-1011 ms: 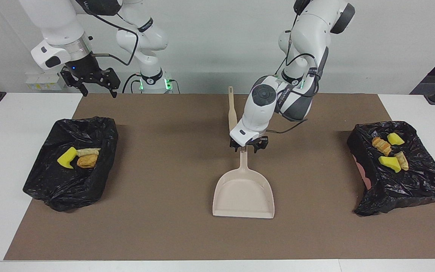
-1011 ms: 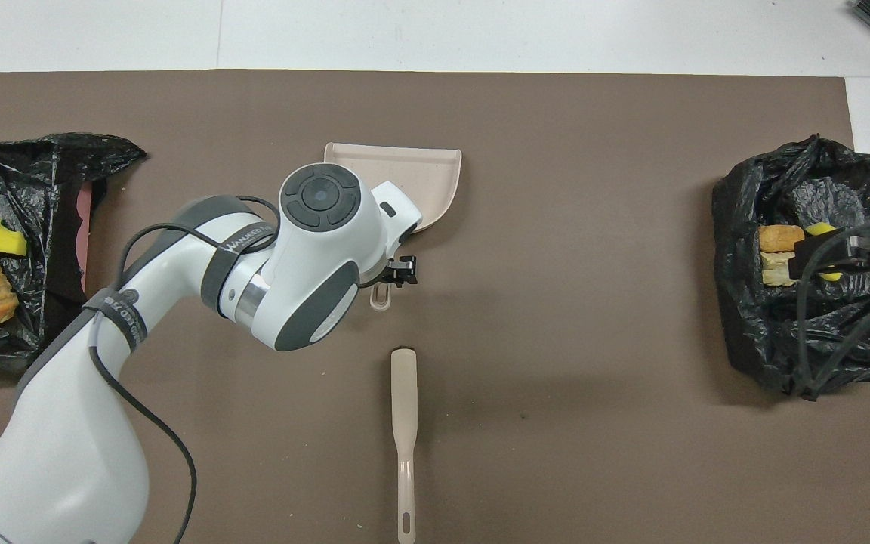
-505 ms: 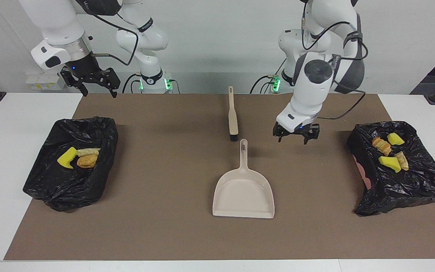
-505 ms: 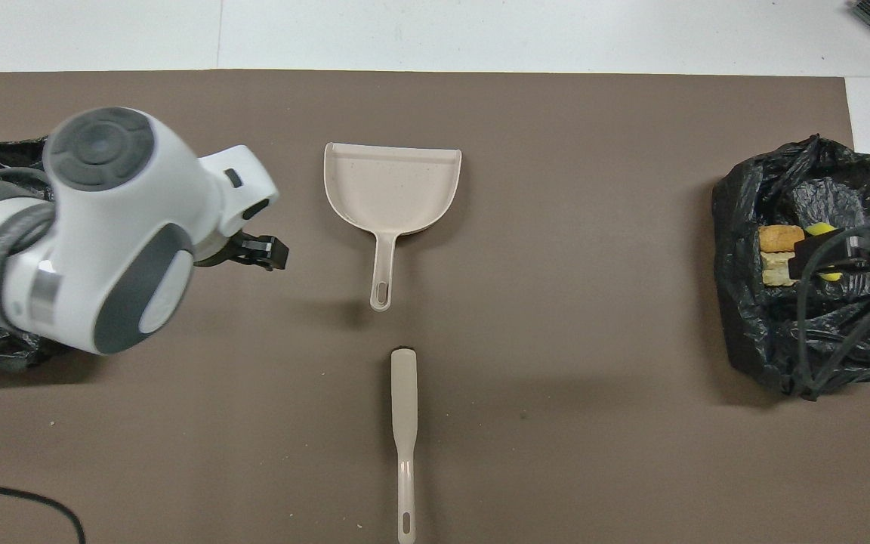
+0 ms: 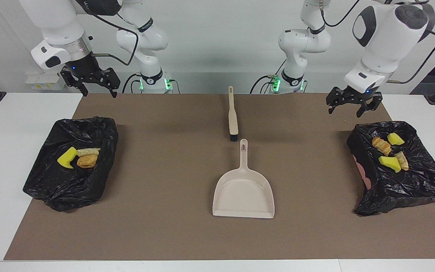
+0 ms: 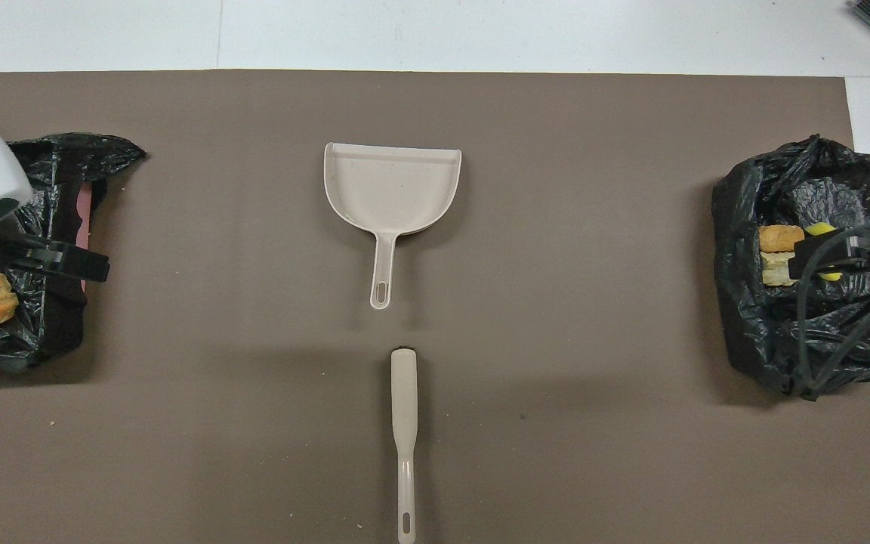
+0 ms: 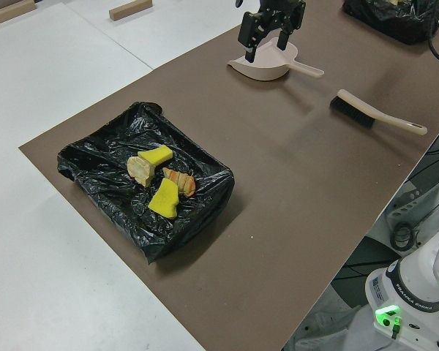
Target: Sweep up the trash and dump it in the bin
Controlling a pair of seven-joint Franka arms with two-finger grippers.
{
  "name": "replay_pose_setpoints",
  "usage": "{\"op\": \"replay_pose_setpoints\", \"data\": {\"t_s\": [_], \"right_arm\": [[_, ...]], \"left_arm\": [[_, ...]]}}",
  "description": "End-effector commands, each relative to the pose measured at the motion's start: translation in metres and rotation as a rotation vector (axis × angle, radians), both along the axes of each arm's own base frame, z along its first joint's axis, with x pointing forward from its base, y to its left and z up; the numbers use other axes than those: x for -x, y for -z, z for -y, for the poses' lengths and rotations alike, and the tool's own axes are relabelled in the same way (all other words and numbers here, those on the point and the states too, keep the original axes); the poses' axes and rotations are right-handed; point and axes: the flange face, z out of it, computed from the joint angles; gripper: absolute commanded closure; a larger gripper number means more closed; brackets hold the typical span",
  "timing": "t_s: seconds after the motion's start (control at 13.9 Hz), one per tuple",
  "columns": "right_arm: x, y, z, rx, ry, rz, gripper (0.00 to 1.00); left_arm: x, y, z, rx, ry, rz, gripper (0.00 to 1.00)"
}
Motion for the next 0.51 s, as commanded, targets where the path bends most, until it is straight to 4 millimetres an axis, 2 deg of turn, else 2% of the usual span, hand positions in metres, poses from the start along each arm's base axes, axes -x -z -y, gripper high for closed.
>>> {"op": "replay_pose_setpoints", "data": {"t_s": [0.0, 0.14, 0.22, 0.43], "right_arm": [[0.001, -0.002, -0.001, -0.001, 0.019, 0.016, 0.0], [0.001, -0.002, -0.001, -0.003, 0.019, 0.016, 0.0], [0.001, -0.002, -0.001, -0.003, 0.019, 0.016, 0.0], [0.001, -0.001, -0.001, -0.001, 0.019, 0.014, 0.0]], "left_arm": [[-0.001, -0.039, -0.011, 0.02, -0.014, 0.012, 0.0], [0.008, -0.059, -0.019, 0.045, -0.033, -0.035, 0.0], [0.006, -0.068, -0.031, 0.045, -0.054, -0.043, 0.0], [-0.004, -0.077, -0.031, 0.042, -0.061, -0.07, 0.0]]}}
